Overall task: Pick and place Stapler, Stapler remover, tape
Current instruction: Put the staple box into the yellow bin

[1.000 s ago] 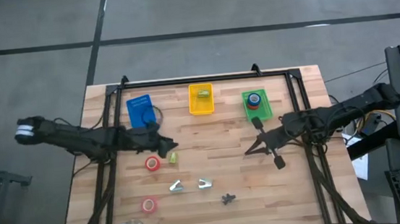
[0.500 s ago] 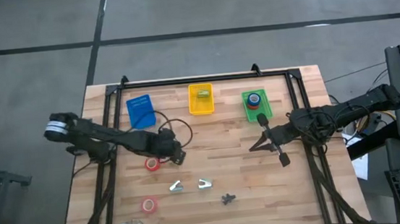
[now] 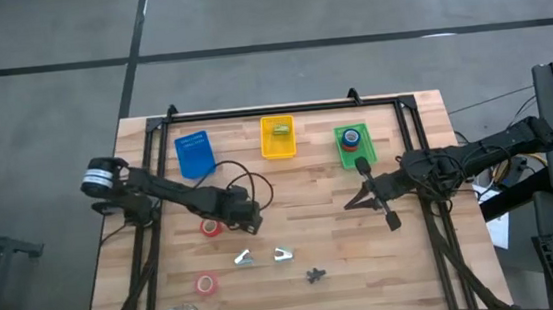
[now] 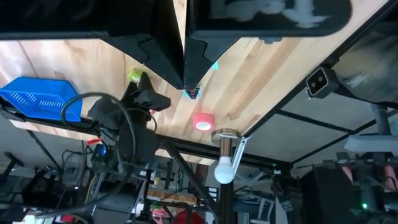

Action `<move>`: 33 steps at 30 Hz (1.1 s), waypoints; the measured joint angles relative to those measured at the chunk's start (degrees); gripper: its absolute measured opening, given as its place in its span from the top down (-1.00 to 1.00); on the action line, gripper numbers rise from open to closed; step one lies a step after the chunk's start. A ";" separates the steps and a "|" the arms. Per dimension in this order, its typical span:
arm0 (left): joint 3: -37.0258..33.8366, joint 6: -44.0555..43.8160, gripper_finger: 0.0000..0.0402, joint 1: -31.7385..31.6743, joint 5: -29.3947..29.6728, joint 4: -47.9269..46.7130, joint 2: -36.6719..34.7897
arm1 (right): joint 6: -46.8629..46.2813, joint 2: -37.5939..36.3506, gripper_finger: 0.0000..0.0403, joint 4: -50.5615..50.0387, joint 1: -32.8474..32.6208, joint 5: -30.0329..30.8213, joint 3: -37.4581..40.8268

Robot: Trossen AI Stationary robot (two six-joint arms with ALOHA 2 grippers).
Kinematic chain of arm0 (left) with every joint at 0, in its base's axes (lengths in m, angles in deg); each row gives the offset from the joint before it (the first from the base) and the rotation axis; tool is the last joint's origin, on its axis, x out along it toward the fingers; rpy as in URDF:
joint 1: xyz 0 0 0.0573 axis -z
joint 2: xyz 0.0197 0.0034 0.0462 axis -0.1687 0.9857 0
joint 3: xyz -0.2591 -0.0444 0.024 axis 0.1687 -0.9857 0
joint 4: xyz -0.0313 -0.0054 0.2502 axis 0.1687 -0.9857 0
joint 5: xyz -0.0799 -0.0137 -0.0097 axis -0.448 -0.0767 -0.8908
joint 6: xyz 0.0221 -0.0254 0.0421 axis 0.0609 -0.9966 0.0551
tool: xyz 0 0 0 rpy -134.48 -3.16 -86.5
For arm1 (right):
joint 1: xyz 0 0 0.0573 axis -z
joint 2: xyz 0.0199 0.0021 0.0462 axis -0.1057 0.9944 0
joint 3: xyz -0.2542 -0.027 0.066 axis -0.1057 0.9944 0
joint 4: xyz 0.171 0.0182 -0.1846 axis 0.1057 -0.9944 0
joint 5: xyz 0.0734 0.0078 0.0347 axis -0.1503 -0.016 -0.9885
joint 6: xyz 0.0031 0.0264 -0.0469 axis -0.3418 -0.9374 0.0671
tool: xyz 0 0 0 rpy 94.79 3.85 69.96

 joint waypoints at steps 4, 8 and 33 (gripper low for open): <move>0.07 0.63 -0.09 -0.07 0.02 1.01 1.38 | -0.02 0.05 0.96 0.46 0.00 0.00 -0.02; 0.13 2.19 -0.09 -0.26 -0.11 0.85 2.68 | 0.33 0.11 0.96 0.84 0.02 0.02 -0.02; 2.05 11.57 0.41 -1.79 1.33 -0.91 3.28 | -0.14 0.20 0.96 0.73 0.13 0.20 0.26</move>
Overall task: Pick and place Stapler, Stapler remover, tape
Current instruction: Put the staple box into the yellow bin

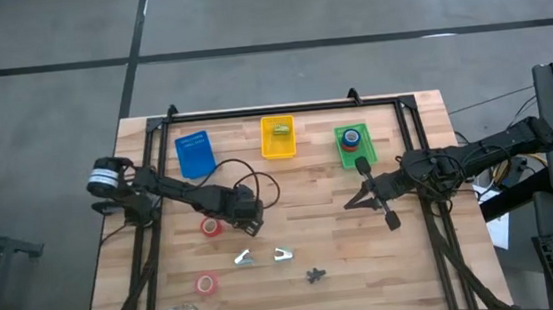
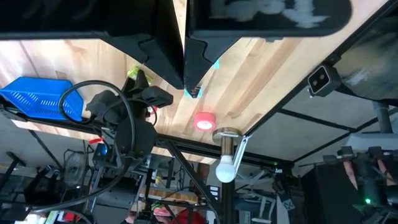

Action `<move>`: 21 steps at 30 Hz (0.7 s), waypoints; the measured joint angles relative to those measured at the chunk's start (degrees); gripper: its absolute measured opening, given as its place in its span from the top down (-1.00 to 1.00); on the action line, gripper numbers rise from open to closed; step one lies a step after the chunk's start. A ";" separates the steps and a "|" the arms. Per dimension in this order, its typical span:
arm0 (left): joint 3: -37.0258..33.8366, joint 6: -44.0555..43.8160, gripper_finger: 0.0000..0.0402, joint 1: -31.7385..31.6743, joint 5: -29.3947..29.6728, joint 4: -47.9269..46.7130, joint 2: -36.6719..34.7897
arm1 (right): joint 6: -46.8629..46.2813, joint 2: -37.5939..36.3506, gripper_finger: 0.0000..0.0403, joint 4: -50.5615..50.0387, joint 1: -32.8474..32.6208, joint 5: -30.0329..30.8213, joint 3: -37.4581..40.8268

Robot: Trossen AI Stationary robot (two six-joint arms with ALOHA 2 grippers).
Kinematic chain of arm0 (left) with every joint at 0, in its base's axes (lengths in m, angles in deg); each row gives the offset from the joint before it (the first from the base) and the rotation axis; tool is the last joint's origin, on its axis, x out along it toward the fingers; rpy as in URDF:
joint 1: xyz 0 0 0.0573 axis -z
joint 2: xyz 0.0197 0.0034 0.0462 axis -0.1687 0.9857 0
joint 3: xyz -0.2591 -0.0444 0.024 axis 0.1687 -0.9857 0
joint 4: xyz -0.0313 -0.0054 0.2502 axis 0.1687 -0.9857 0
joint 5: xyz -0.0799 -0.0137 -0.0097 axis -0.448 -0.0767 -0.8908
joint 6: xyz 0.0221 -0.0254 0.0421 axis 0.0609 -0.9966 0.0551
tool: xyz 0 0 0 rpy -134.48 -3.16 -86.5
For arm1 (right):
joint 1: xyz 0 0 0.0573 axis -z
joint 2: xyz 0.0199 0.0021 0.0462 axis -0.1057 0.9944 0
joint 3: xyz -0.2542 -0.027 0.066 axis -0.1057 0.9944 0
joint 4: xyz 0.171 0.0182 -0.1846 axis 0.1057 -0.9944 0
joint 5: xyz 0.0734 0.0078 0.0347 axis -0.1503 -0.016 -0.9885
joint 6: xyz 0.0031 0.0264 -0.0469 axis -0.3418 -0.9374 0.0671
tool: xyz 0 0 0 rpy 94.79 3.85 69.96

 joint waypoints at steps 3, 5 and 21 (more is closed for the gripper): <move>0.46 1.88 0.37 -0.11 0.50 -0.08 0.02 | 0.04 0.00 0.96 0.02 0.00 -0.02 0.00; 1.25 4.23 0.32 -0.46 1.37 0.61 0.18 | -0.14 0.00 0.96 0.01 0.00 -0.02 0.00; 19.24 27.63 0.34 -16.08 11.12 3.66 0.04 | -0.29 0.00 0.96 0.11 0.00 -0.04 0.04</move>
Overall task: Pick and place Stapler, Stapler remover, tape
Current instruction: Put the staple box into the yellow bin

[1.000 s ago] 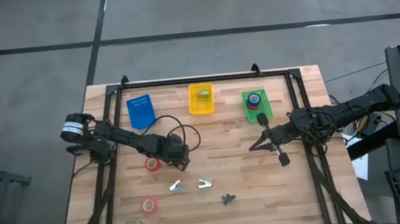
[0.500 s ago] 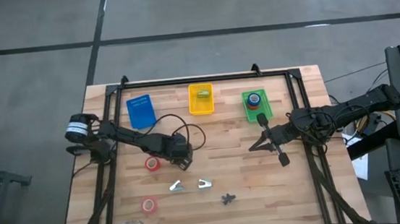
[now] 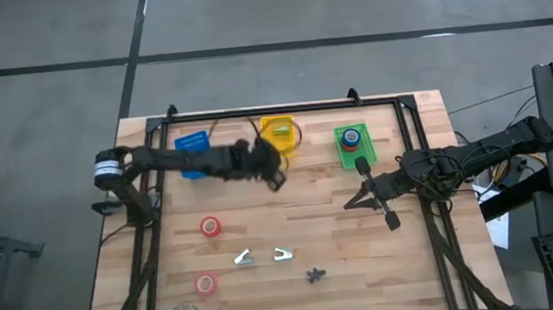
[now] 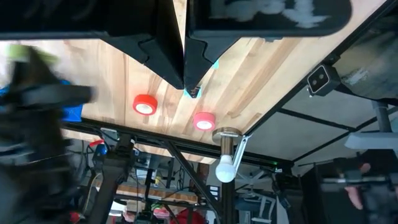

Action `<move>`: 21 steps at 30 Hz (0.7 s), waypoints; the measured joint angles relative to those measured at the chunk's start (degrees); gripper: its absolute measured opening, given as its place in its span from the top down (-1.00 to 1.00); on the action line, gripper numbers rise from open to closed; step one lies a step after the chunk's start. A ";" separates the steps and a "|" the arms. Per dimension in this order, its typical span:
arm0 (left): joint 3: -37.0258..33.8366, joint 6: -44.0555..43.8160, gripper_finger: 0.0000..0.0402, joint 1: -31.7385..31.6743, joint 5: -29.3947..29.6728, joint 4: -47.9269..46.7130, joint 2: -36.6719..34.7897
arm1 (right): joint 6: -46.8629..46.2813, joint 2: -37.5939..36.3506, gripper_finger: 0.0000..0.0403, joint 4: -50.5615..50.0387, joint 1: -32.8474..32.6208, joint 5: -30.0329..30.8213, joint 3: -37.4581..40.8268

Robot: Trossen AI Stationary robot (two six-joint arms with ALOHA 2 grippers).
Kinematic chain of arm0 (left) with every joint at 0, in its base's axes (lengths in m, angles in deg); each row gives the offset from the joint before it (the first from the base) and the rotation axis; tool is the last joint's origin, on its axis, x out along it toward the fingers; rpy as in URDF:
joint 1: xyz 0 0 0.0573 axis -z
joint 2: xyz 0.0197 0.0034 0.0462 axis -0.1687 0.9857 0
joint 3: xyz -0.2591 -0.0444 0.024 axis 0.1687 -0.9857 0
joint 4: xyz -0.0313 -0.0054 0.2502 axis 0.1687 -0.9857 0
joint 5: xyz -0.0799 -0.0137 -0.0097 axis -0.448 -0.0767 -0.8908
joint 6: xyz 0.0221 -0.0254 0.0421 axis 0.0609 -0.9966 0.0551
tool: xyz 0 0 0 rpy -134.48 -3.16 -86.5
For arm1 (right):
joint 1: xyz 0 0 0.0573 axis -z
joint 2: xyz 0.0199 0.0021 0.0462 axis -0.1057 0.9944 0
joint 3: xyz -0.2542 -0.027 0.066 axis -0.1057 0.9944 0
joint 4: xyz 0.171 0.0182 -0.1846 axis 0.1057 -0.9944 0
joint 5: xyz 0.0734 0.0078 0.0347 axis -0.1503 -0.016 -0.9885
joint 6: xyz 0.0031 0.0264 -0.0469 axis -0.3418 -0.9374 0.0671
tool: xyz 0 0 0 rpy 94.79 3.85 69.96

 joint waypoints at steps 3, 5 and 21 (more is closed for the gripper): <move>2.25 -2.25 0.33 -4.80 -1.47 1.56 -0.02 | 0.00 0.00 0.96 -0.02 0.00 0.00 0.01; 2.28 -2.64 0.33 -7.32 -2.45 4.99 0.03 | 0.06 0.00 0.96 -0.06 0.00 0.00 0.12; 4.28 -1.63 0.33 -11.28 -9.78 14.38 11.99 | 0.42 0.02 0.96 -0.39 0.04 -0.02 0.58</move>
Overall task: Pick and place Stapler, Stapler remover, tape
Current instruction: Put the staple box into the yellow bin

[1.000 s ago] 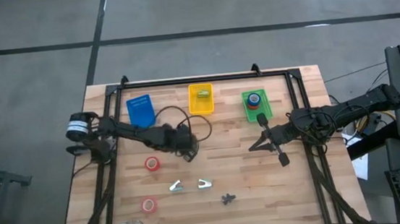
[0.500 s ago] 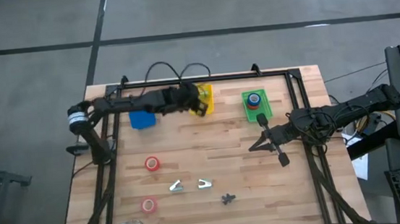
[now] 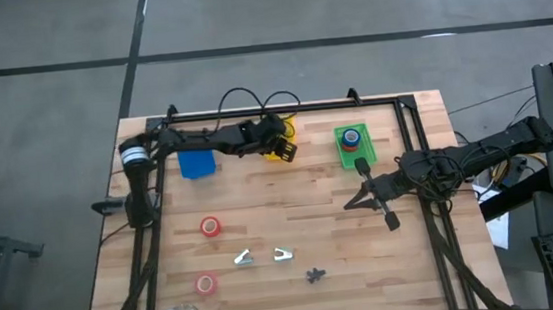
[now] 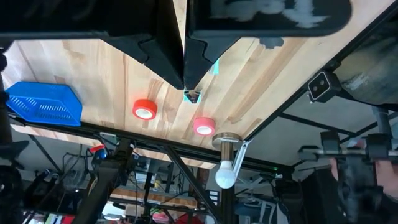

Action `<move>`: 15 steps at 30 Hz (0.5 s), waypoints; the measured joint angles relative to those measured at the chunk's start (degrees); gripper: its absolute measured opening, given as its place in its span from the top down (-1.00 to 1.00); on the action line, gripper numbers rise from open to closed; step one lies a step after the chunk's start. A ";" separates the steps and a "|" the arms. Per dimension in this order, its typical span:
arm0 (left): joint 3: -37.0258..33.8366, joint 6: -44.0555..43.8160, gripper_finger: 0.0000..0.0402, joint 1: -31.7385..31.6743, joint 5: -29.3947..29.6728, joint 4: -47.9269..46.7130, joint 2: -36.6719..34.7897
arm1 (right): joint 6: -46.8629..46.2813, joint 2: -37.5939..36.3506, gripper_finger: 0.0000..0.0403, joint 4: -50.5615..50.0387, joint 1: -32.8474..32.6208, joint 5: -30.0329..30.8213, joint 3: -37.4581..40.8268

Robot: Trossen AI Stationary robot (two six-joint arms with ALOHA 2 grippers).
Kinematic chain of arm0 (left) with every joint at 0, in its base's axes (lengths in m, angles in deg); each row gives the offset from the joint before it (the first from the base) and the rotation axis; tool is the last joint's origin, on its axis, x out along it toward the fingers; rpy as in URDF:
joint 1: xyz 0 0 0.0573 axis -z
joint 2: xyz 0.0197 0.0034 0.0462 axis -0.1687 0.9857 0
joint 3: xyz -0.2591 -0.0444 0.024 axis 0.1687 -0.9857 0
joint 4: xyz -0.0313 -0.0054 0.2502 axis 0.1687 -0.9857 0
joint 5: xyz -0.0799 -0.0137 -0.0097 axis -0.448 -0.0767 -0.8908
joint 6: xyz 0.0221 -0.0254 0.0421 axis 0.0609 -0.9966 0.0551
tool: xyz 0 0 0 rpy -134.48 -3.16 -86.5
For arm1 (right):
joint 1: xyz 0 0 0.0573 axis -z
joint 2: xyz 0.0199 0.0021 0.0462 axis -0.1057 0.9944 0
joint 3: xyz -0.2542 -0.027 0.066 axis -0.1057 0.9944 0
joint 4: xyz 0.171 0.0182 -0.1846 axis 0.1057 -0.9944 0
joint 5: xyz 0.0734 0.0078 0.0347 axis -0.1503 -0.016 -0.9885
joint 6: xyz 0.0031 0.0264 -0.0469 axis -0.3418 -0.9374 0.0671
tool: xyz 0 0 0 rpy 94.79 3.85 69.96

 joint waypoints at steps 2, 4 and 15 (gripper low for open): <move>1.49 -0.84 0.33 -0.14 -1.79 -0.26 1.25 | -0.13 0.00 0.96 0.08 0.00 0.00 0.04; 3.27 -0.85 0.33 -0.14 -2.98 -1.42 2.77 | -0.23 0.00 0.96 0.12 0.00 0.02 0.07; 10.56 2.99 0.33 -0.25 -3.04 -8.82 7.73 | -0.42 0.00 0.96 0.30 -0.04 0.02 0.25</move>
